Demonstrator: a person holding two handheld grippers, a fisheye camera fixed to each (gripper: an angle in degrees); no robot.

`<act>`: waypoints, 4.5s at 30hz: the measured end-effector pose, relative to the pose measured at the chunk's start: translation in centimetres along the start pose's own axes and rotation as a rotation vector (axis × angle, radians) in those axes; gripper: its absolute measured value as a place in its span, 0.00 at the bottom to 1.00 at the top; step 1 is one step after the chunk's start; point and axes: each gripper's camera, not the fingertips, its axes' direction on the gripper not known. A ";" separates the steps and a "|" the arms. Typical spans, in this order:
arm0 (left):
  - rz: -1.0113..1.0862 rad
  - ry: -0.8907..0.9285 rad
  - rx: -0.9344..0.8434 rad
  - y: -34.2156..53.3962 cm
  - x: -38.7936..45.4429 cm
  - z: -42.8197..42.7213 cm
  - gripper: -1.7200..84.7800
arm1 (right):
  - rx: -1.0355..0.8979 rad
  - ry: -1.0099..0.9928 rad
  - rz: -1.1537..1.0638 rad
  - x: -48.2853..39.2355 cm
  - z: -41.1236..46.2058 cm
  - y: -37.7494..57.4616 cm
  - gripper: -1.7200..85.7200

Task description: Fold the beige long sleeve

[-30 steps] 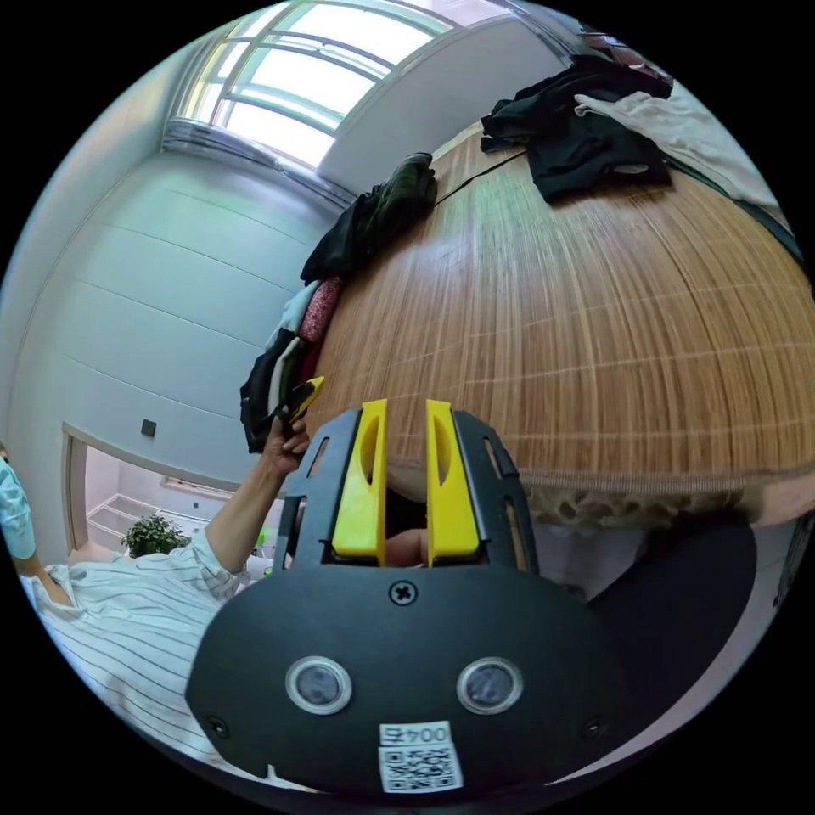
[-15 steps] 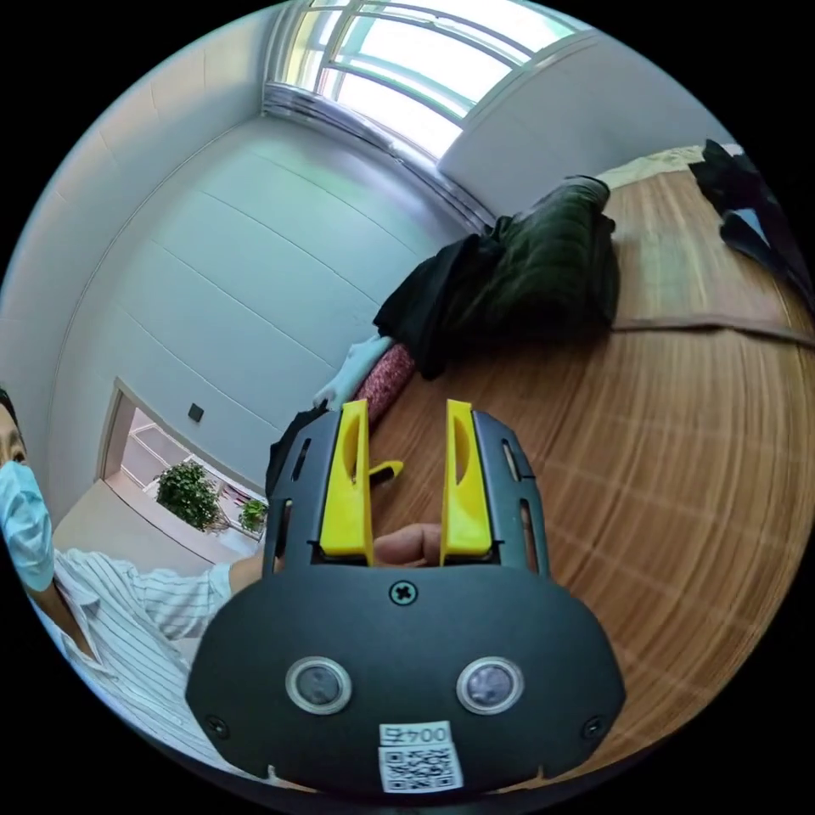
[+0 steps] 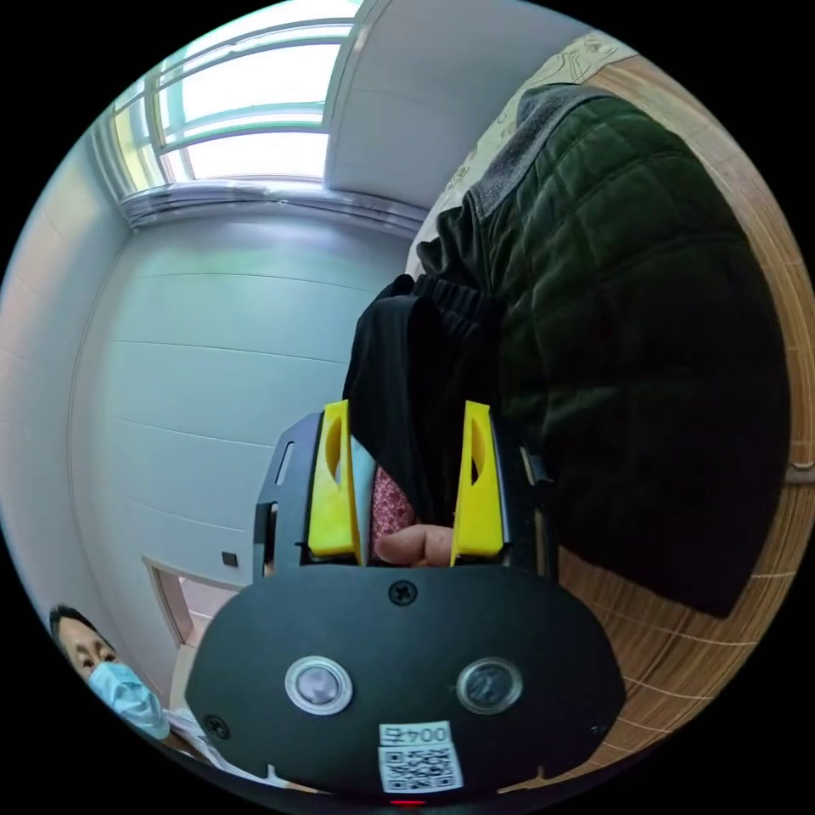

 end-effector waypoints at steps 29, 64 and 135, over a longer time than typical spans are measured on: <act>-0.033 0.038 0.003 -4.6 -1.1 -6.5 0.03 | 0.119 0.888 -0.986 -19.7 18.1 2.9 0.09; -0.090 0.097 0.016 -8.6 -11.5 -3.3 0.02 | 0.021 0.434 -0.482 -9.0 4.6 22.5 0.01; 0.377 -0.301 -0.078 36.1 -13.2 30.3 0.02 | 0.725 0.927 0.148 3.4 -77.0 119.2 0.17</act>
